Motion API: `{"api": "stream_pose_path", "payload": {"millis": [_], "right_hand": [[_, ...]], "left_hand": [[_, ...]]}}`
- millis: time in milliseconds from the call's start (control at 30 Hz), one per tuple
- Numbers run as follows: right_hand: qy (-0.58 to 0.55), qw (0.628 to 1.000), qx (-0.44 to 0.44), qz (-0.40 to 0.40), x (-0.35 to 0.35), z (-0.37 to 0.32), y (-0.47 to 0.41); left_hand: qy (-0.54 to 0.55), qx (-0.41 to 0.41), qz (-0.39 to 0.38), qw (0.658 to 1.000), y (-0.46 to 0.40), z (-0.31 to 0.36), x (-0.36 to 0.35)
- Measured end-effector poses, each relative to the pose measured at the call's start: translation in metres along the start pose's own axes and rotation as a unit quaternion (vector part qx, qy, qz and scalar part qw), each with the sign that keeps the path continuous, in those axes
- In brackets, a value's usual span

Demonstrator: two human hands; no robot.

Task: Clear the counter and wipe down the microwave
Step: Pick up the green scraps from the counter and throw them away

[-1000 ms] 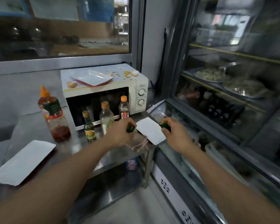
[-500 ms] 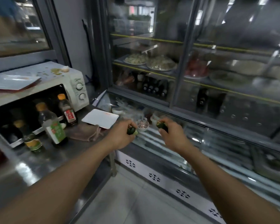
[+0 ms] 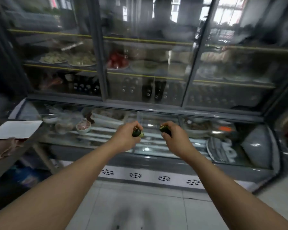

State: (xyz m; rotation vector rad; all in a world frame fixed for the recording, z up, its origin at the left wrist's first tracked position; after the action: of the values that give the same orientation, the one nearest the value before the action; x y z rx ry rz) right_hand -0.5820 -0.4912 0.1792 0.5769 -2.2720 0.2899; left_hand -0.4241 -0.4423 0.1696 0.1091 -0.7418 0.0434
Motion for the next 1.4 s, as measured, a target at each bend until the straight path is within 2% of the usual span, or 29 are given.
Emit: {"api": "stream_pose_path", "payload": {"millis": [367, 733, 967, 1400], "right_hand": [[0.014, 0.99, -0.106, 0.088, 0.152, 0.166, 0.155], [-0.012, 0.948, -0.234, 0.215, 0.273, 0.308, 0.286], [-0.006, 0.916, -0.295, 0.272, 0.343, 0.393, 0.316], [-0.006, 0.864, -0.372, 0.339, 0.488, 0.528, 0.33]], "left_hand": [[0.001, -0.104, -0.105, 0.989, 0.001, 0.171, -0.203], [-0.036, -0.226, -0.225, 0.947, -0.015, 0.333, -0.377], [-0.043, -0.262, -0.284, 0.921, -0.06, 0.403, -0.479], [-0.059, -0.321, -0.349, 0.879, -0.174, 0.557, -0.619]]}}
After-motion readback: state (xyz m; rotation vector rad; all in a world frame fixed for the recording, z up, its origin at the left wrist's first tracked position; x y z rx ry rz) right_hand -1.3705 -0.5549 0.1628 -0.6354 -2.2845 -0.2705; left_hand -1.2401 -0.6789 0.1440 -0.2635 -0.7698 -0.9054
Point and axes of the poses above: each hand's wrist, its own y-axis away from the middle knuckle, its own x-axis out of the back of the hand, z = x × y, the point moved 9 cm from there along -y, towards the middle knuckle, and after that the axes turned 7 degrees about -z, right-handed, at the moved point
